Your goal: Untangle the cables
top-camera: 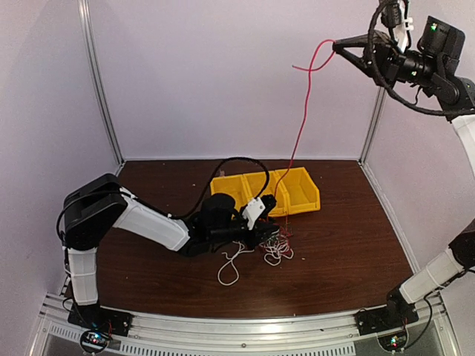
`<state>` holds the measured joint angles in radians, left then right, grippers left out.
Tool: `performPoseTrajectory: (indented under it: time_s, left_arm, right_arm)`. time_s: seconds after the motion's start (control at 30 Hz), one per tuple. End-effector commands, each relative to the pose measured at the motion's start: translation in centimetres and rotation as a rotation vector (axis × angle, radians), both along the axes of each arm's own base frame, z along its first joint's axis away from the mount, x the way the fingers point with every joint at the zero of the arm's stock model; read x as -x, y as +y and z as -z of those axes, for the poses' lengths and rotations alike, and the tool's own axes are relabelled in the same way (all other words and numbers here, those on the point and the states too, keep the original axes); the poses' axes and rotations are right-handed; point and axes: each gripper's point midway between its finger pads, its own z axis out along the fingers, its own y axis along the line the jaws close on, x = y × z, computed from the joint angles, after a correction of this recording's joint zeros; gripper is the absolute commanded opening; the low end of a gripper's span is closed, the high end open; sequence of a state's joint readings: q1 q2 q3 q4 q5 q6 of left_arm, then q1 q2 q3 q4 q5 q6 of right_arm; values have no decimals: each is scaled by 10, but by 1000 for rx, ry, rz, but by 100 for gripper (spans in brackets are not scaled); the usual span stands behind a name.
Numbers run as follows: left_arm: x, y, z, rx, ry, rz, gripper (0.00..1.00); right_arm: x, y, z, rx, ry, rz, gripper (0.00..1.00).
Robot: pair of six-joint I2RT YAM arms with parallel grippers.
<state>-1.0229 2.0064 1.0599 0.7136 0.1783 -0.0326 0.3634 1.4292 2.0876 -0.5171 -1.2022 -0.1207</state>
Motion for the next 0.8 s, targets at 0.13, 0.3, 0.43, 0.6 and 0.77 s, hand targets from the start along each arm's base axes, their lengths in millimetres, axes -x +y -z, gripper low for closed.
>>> performPoseTrajectory:
  time_s: [0.13,0.3,0.43,0.6,0.77]
  left_arm:
    - [20,10,43,-80,88,60,18]
    - [26,44,52,-127,104,-12,18]
    - [26,69,60,-192,133,-88,18]
    - [24,106,59,-235,131,-216,17]
    - [20,128,16,-167,109,-309,16]
  right_arm:
    - [23,-43,-73,-148,-86,-99,0]
    - [19,-59,-82,-171,-105,-59,0]
    - [22,-74,-92,-198,-132,-27,0]
    - [-1,-86,-78,-184,-104,51,0]
    - [-60,-93,21,-52,72,231,0]
